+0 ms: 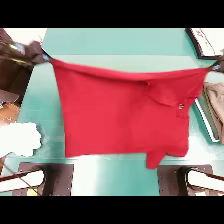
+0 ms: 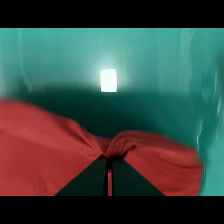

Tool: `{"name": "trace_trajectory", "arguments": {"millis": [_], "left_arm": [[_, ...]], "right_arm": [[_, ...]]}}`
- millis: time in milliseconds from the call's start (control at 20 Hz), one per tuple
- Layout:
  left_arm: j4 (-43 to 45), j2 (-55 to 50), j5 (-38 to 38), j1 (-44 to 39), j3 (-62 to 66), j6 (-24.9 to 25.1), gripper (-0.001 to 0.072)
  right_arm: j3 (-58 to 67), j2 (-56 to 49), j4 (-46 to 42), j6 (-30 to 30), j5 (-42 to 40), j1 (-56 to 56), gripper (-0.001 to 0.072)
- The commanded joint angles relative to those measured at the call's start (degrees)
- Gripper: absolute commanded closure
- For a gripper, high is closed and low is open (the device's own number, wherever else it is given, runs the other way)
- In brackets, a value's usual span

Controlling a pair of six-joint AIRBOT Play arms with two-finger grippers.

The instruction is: Fold the shirts.

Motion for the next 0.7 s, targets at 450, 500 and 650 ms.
{"name": "trace_trajectory", "arguments": {"millis": [450, 500, 650], "left_arm": [[-8.6, -12.2, 25.2, 0.0, -1.2, 15.0, 0.0684], [-8.4, -12.5, 23.7, 0.0, -1.2, 14.9, 0.0684], [-6.8, -13.6, 17.9, -0.3, -1.3, 14.9, 0.0684]], "right_arm": [[14.2, -20.1, -9.4, 0.2, -26.3, 5.2, 0.0698], [14.2, -20.2, -9.4, 0.0, -24.8, 5.2, 0.0699], [10.7, -19.9, -9.4, -0.5, -19.6, 5.2, 0.0699]]}}
